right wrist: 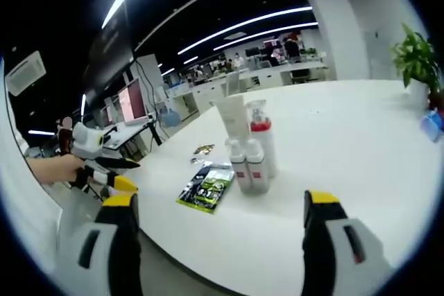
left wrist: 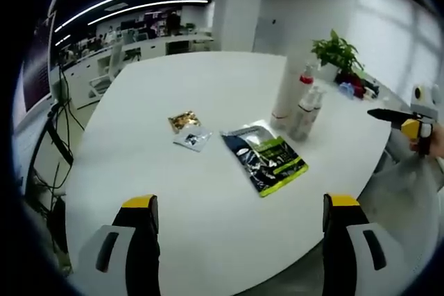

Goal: Arrange the skincare products in the storage area until every visible bottle or jar stands upright without overlapping.

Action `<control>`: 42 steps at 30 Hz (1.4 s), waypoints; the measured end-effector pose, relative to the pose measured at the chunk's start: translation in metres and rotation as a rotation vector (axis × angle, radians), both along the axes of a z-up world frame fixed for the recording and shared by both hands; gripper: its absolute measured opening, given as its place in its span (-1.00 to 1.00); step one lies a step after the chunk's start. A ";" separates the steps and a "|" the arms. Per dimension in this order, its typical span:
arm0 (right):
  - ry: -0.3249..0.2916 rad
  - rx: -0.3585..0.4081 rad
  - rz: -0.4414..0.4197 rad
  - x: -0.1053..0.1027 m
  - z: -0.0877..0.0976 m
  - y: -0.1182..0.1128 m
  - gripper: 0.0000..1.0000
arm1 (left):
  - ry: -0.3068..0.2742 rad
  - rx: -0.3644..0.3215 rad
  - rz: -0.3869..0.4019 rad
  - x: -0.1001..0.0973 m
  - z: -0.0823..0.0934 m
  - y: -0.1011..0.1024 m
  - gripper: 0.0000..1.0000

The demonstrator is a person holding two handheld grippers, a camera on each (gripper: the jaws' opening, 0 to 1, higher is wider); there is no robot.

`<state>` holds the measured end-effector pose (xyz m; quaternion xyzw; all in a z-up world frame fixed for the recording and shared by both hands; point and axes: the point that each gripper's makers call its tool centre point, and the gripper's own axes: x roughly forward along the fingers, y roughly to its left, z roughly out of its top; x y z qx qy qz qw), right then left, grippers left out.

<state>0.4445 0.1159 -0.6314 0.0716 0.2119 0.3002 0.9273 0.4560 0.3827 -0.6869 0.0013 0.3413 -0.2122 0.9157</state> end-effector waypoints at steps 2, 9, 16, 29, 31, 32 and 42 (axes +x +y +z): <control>0.002 -0.001 -0.001 0.000 -0.001 0.000 0.99 | -0.001 0.010 -0.003 0.001 -0.001 0.000 0.94; 0.001 -0.017 -0.020 0.001 -0.004 -0.004 0.99 | 0.014 0.056 -0.034 0.005 -0.006 0.003 0.94; 0.002 -0.026 -0.023 0.000 -0.006 -0.006 0.99 | 0.022 0.098 -0.069 0.023 -0.011 0.005 0.94; 0.024 -0.035 -0.030 0.001 -0.011 -0.008 0.99 | 0.055 0.150 -0.095 0.068 -0.029 0.013 0.88; 0.027 -0.036 -0.029 0.001 -0.011 -0.008 0.99 | 0.060 0.154 -0.097 0.076 -0.031 0.014 0.88; 0.028 -0.037 -0.029 0.001 -0.012 -0.008 0.99 | 0.063 0.155 -0.099 0.078 -0.032 0.015 0.88; 0.044 -0.045 -0.039 0.001 -0.016 -0.009 0.99 | 0.085 0.191 -0.128 0.110 -0.044 0.014 0.82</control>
